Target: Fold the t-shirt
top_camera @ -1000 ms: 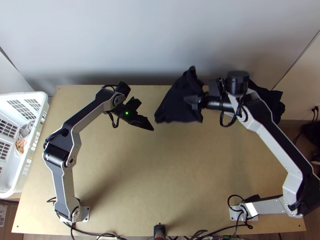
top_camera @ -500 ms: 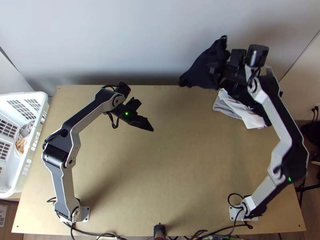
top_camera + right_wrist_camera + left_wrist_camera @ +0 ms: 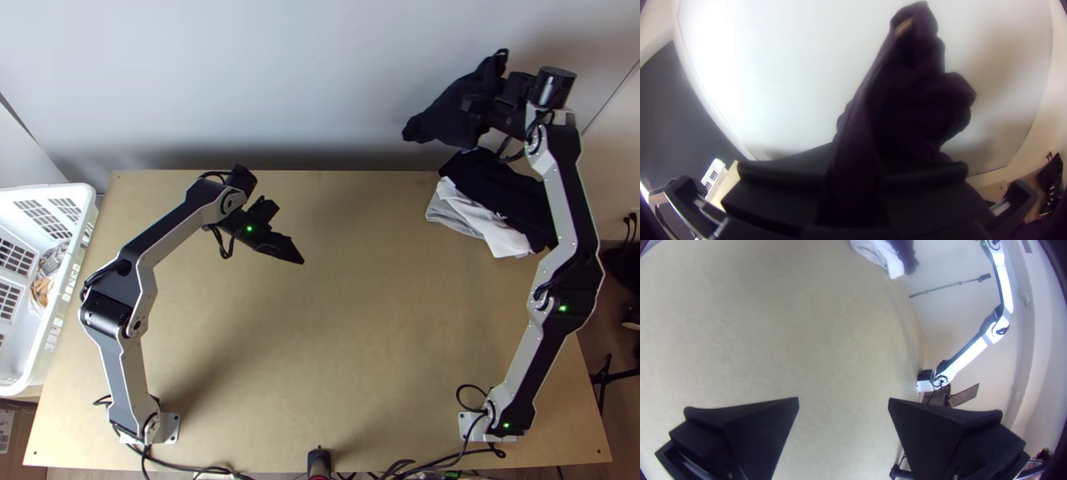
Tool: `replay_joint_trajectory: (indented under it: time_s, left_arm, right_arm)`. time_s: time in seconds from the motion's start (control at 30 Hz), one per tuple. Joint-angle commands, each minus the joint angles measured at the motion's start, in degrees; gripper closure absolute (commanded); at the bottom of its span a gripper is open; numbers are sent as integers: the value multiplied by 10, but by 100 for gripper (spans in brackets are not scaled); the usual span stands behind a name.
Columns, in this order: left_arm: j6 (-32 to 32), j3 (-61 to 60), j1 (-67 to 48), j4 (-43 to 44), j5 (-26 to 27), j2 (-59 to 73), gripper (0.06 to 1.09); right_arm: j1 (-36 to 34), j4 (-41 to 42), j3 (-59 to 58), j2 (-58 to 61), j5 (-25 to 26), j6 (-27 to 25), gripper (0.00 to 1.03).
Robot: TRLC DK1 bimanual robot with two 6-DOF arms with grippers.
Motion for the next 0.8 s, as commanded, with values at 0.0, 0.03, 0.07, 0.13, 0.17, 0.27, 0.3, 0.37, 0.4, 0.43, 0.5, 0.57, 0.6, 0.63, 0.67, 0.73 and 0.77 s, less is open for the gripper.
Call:
replay_joint_trajectory:
  time_s: [0.0, 0.03, 0.07, 0.13, 0.17, 0.27, 0.3, 0.37, 0.4, 0.43, 0.5, 0.57, 0.6, 0.63, 0.67, 0.73, 0.77]
  left_arm:
    - [1, -3, 1, 2, 0, -2, 10]
    - [1, -3, 1, 2, 0, -2, 10]
    - [1, -3, 1, 2, 0, -2, 10]
    - [1, -3, 1, 2, 0, -2, 10]
    - [1, -3, 1, 2, 0, -2, 10]
    - [1, -3, 1, 3, 0, -2, 10]
    - [1, -3, 1, 4, 0, -2, 10]
    - [1, -3, 1, 3, 0, -2, 10]
    - [1, -3, 2, 3, 0, -3, 10]
    - [2, -3, 3, 4, 0, -2, 10]
    - [2, -3, 4, 4, 0, -3, 10]
    - [1, -2, 5, 4, 0, -4, 10]
    - [2, -2, 6, 4, 0, -5, 10]
    - [2, -3, 8, 3, 0, -6, 10]
    - [2, -3, 9, 3, 0, -7, 10]
    - [4, -4, 14, 3, 0, -7, 10]
    - [5, -4, 16, 3, 0, -7, 10]
  right_arm:
    - [-33, -16, 21, 19, 3, -12, 100]
    - [-39, -16, 18, 17, 3, -14, 100]
    - [-46, -16, 17, 17, 3, -14, 100]
    - [-60, -20, 15, 18, 3, -14, 100]
    - [-65, -23, 12, 18, 2, -14, 100]
    - [-75, -38, 9, 18, 2, -21, 100]
    - [-78, -42, 6, 16, 2, -23, 100]
    - [-82, -45, 3, 12, 2, -26, 100]
    - [-85, -46, 0, 10, 2, -27, 100]
    - [-87, -46, -4, 7, 2, -27, 100]
    - [-89, -52, -7, 5, 2, -29, 100]
    - [-92, -59, -14, -2, 2, -30, 100]
    - [-94, -69, -13, -2, 2, -32, 100]
    - [-95, -80, -14, -3, 2, -33, 100]
    - [-96, -90, -14, -5, 2, -33, 100]
    - [-103, -117, -18, -8, 2, -32, 100]
    - [-105, -128, -24, -11, 2, -33, 100]
